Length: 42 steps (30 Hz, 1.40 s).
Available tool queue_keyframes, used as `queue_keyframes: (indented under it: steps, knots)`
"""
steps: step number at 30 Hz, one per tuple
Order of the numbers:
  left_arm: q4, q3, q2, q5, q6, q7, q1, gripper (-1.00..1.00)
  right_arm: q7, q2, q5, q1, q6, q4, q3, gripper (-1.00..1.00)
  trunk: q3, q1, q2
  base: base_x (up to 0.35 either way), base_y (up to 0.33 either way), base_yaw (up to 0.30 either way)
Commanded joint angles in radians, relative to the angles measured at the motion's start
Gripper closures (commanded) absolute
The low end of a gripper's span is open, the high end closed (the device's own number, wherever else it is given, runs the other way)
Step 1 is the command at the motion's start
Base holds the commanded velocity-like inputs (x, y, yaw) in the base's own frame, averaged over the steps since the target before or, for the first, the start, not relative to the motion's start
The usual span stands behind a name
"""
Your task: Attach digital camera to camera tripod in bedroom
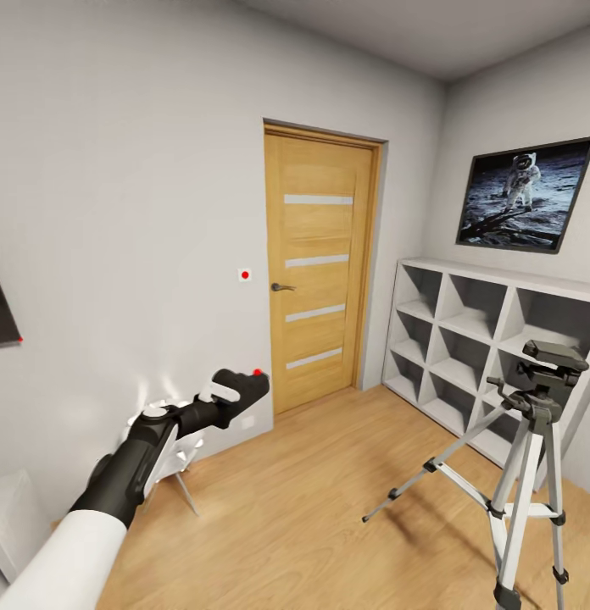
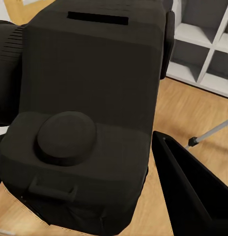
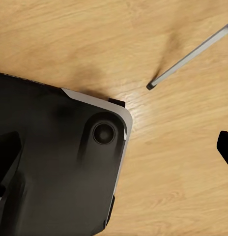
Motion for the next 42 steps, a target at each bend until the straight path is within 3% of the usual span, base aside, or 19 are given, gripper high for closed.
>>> queue_keyframes:
  steps: [1, 12, 15, 19, 20, 21, 24, 25, 28, 32, 42]
  knots:
    - [-0.002, 0.001, -0.005, -0.011, 0.001, -0.007, 0.0, 1.0, 0.0, 0.0, 0.008, -0.001, -0.006, 0.004, 0.0, -1.0, 0.0, 0.0, -0.001, -0.001, 0.0, -0.006]
    - [-0.15, 0.008, -0.041, -0.01, 0.03, -0.004, -0.001, 1.0, 0.0, 0.0, 0.008, -0.001, -0.006, 0.004, 0.0, -1.0, 0.0, 0.0, -0.001, 0.0, 0.0, -0.095]
    - [-0.245, 0.009, -0.056, -0.01, 0.121, -0.004, -0.001, 1.0, 0.0, 0.0, 0.008, -0.001, -0.006, 0.004, 0.0, -1.0, 0.0, 0.0, -0.001, 0.0, 0.0, -0.196]
    - [-0.386, 0.009, -0.074, -0.01, 0.364, -0.007, -0.006, 1.0, 0.0, 0.0, 0.008, -0.001, -0.006, 0.004, 0.0, -1.0, 0.0, 0.0, -0.001, 0.0, 0.0, -0.232]
    - [-0.423, 0.009, -0.08, -0.01, 0.469, -0.008, -0.027, 1.0, 0.0, 0.0, 0.008, -0.001, -0.006, 0.004, 0.0, -1.0, 0.0, 0.0, -0.001, 0.0, 0.0, -0.244]
    - [-0.43, 0.009, -0.081, -0.01, 0.495, -0.008, -0.04, 1.0, 0.0, 0.0, 0.008, -0.001, -0.006, 0.004, 0.0, -1.0, 0.0, 0.0, -0.001, 0.0, 0.0, -0.245]
    - [-0.439, 0.009, -0.086, -0.01, 0.566, -0.008, -0.108, 1.0, 0.0, 0.0, 0.008, -0.001, -0.006, 0.004, 0.0, -1.0, 0.0, 0.0, -0.001, 0.0, 0.0, -0.246]
    - [-0.422, 0.009, -0.088, -0.01, 0.584, -0.007, -0.166, 1.0, 0.0, 0.0, 0.008, -0.001, -0.006, 0.004, 0.0, -1.0, 0.0, 0.0, -0.001, 0.0, 0.0, -0.246]
    - [-0.364, 0.009, -0.091, -0.01, 0.584, -0.006, -0.268, 1.0, 0.0, 0.0, 0.008, -0.001, -0.006, 0.004, 0.0, -1.0, 0.0, 0.0, -0.001, 0.0, 0.0, -0.247]
    - [-0.224, 0.009, -0.096, -0.009, 0.584, -0.011, -0.434, 1.0, 0.0, 0.0, 0.008, -0.001, -0.006, 0.004, 0.0, -1.0, 0.0, 0.0, -0.001, 0.0, 0.0, -0.259]
    - [-0.004, 0.008, -0.146, -0.008, 0.584, -0.013, -0.715, 1.0, 0.0, 0.0, 0.008, -0.001, -0.006, 0.004, 0.0, -1.0, 0.0, 0.0, -0.001, 0.0, 0.0, -0.275]
